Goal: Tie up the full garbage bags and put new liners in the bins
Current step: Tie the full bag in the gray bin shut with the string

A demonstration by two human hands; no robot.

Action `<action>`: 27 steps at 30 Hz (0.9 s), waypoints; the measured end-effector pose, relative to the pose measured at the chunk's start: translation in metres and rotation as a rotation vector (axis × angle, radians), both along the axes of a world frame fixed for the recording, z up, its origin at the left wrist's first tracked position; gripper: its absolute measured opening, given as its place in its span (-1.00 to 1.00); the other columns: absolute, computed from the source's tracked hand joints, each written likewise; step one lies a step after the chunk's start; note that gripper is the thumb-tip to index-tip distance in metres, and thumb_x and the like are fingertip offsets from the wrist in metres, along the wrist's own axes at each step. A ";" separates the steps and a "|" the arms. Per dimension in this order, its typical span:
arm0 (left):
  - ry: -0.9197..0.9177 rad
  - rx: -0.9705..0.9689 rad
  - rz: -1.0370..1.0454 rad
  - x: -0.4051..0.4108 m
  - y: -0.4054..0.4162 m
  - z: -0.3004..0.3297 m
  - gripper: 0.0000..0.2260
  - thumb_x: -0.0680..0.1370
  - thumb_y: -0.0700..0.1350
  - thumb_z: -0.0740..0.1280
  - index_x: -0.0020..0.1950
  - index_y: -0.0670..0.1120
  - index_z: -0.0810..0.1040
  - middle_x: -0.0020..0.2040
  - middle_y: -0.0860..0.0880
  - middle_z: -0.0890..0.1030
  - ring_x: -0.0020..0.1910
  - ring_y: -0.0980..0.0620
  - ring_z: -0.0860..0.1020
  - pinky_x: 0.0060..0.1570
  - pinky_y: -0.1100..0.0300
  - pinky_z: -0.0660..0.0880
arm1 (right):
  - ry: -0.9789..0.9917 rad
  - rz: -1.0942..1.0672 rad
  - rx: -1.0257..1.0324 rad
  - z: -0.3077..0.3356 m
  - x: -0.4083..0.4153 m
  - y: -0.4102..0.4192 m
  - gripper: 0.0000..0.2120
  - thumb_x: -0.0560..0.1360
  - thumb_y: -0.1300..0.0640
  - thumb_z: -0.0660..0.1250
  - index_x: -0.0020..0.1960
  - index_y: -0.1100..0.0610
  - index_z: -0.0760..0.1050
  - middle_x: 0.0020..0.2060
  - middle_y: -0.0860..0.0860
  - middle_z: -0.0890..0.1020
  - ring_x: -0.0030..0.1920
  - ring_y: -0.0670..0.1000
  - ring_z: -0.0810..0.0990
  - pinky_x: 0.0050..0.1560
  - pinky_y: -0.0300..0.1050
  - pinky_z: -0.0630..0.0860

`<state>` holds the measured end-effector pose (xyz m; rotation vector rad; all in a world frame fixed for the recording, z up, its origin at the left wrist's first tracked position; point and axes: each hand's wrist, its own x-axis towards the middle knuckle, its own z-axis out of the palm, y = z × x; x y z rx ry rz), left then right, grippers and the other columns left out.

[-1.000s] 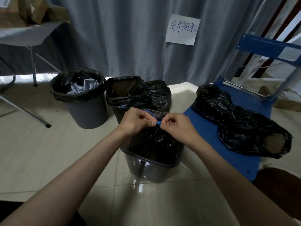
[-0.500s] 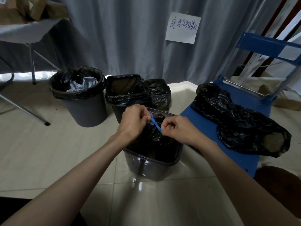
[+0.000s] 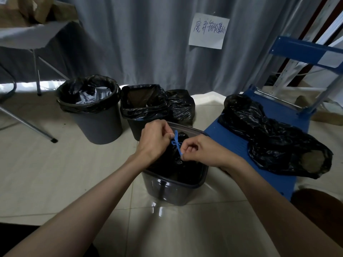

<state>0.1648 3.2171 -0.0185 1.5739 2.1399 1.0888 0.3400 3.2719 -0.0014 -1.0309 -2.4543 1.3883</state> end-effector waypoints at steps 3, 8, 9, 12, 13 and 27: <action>-0.093 0.013 0.017 0.000 -0.002 -0.006 -0.90 0.47 -0.15 0.48 -0.23 0.00 0.63 -0.31 0.13 0.61 -0.31 0.26 0.53 -0.33 0.45 0.34 | 0.001 0.052 -0.059 0.004 0.003 0.001 -0.92 0.47 0.21 0.46 -0.19 0.11 0.59 -0.47 -0.18 0.48 -0.38 -0.17 0.40 -0.33 -0.29 0.34; -0.156 -0.004 0.008 -0.021 0.002 -0.006 -0.82 0.46 -0.14 0.50 -0.10 -0.01 0.51 -0.30 0.02 0.64 -0.32 0.14 0.60 -0.26 0.23 0.53 | 0.062 -0.221 0.011 0.000 0.006 0.012 -0.81 0.60 0.11 0.32 -0.16 0.14 0.59 -0.31 -0.01 0.59 -0.32 -0.08 0.55 -0.39 -0.23 0.48; -0.158 -0.068 -0.004 -0.027 0.002 -0.003 -0.76 0.44 -0.17 0.50 -0.07 -0.03 0.46 -0.29 -0.02 0.65 -0.31 0.06 0.61 -0.26 0.15 0.55 | 0.051 -0.290 0.056 -0.002 0.008 0.016 -0.84 0.60 0.17 0.29 -0.13 0.13 0.56 -0.31 -0.01 0.57 -0.33 -0.06 0.56 -0.41 -0.22 0.50; -0.077 -0.416 -0.162 -0.040 -0.001 0.004 -0.64 0.30 -0.16 0.61 -0.04 -0.07 0.51 -0.18 -0.04 0.67 -0.19 0.00 0.61 -0.23 0.18 0.51 | -0.081 -0.337 0.112 -0.014 0.008 0.024 -0.77 0.52 0.34 0.31 0.11 0.09 0.50 -0.09 0.05 0.54 -0.24 0.00 0.59 -0.43 -0.21 0.54; -0.005 -0.529 -0.214 -0.038 -0.003 0.005 -0.60 0.24 -0.06 0.64 -0.04 -0.04 0.54 -0.13 0.00 0.66 -0.13 0.03 0.60 -0.18 0.19 0.50 | -0.141 -0.315 0.116 -0.018 0.006 0.024 -0.66 0.50 0.34 0.35 0.22 0.07 0.47 0.04 0.07 0.49 -0.12 0.04 0.58 -0.40 -0.18 0.58; 0.108 -0.217 -0.088 0.006 0.001 -0.003 -0.77 0.55 -0.19 0.29 0.18 -0.04 0.58 0.13 -0.10 0.61 0.19 -0.15 0.53 0.13 -0.02 0.47 | 0.043 -0.407 0.342 -0.021 -0.019 0.015 -0.74 0.50 0.26 0.35 -0.14 -0.10 0.43 0.01 0.02 0.47 0.05 0.07 0.48 0.18 -0.02 0.42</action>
